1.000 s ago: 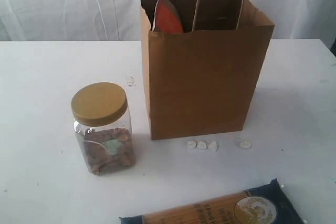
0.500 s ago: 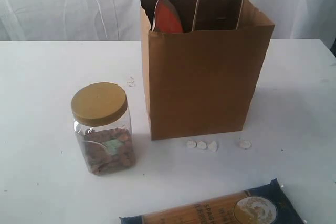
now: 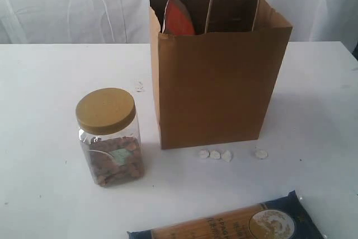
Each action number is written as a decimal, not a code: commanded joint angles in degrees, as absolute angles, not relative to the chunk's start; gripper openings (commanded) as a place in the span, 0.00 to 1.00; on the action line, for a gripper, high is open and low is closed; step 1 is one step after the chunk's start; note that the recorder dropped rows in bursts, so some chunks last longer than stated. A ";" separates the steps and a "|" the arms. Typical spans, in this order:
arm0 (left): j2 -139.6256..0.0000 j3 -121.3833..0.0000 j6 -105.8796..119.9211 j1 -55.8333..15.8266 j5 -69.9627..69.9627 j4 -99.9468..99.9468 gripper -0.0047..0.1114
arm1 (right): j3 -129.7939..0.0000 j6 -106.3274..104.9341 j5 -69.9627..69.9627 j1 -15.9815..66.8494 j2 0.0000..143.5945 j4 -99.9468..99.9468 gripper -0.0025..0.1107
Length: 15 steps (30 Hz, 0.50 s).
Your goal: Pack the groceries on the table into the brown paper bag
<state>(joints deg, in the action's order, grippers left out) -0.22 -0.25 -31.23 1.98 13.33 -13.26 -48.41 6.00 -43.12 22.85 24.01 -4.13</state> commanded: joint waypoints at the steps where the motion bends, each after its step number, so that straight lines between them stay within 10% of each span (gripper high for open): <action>1: 0.00 0.00 -31.08 2.16 13.28 -13.51 0.04 | -48.60 4.37 -42.11 22.68 23.46 -3.91 0.02; 15: 0.00 0.00 -31.08 2.16 13.28 -13.77 0.04 | -42.62 -22.32 -34.96 -5.09 20.82 23.20 0.02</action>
<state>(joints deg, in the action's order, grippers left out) -0.22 -0.25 -31.23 1.98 13.33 -13.26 -42.87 -20.76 -38.59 -3.59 20.91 23.17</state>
